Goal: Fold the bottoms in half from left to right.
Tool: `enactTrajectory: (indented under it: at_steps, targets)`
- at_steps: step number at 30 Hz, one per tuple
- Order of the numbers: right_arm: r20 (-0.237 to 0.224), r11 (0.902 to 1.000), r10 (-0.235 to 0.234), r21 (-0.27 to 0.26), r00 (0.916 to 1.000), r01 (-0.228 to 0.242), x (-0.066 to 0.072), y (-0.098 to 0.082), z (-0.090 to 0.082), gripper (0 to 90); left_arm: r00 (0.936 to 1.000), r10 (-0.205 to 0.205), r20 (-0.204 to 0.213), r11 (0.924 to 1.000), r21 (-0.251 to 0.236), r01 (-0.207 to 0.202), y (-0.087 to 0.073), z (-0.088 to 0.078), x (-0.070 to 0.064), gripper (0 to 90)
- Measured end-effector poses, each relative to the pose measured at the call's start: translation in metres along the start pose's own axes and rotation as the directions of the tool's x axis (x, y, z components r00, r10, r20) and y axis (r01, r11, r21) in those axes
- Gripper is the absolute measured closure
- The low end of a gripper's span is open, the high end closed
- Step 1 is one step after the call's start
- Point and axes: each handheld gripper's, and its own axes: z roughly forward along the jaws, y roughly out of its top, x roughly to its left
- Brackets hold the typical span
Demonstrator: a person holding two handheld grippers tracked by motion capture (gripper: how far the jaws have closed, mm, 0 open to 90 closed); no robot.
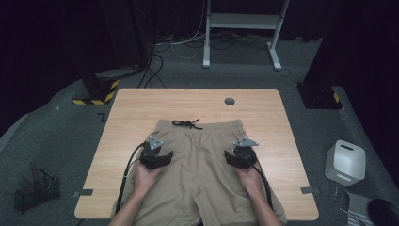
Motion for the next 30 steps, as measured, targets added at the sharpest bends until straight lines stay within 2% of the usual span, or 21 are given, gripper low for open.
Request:
enactTrajectory:
  at_steps: [4,9,15,18,22,25,30]
  targets:
    - [-0.004,1.0000,-0.010,-0.002,0.9999,0.010,0.005,-0.009,-0.010,41.8,0.9999,-0.009,0.014,0.9999,-0.004,0.009,-0.011,-0.013,-0.007,32.9]
    - [-0.019,0.9998,-0.021,0.000,0.9996,0.021,0.014,-0.024,-0.026,41.8,1.0000,0.002,0.007,1.0000,-0.003,-0.002,-0.028,-0.032,-0.019,33.4]
    - [-0.027,0.9994,-0.035,-0.002,0.9990,0.035,0.022,-0.035,-0.038,41.9,0.9990,-0.002,0.044,1.0000,-0.004,0.003,-0.038,-0.045,-0.019,33.8]
    - [-0.029,0.9995,-0.032,-0.001,0.9991,0.032,0.023,-0.036,-0.040,41.8,0.9965,-0.017,0.082,0.9998,0.014,0.016,-0.033,-0.047,-0.012,34.3]
    - [-0.027,0.9994,-0.034,-0.002,0.9990,0.034,0.023,-0.036,-0.040,41.9,0.9963,-0.022,0.083,0.9990,-0.036,0.026,-0.019,-0.054,-0.001,37.4]
    - [-0.027,0.9994,-0.034,-0.002,0.9990,0.034,0.023,-0.036,-0.040,41.9,0.9983,-0.021,0.055,0.9985,-0.048,0.024,-0.008,-0.055,0.011,37.5]
    - [-0.025,0.9993,-0.038,-0.004,0.9990,0.038,0.024,-0.036,-0.040,42.1,0.9984,-0.045,0.033,0.9985,-0.030,0.046,0.003,-0.048,0.035,37.3]
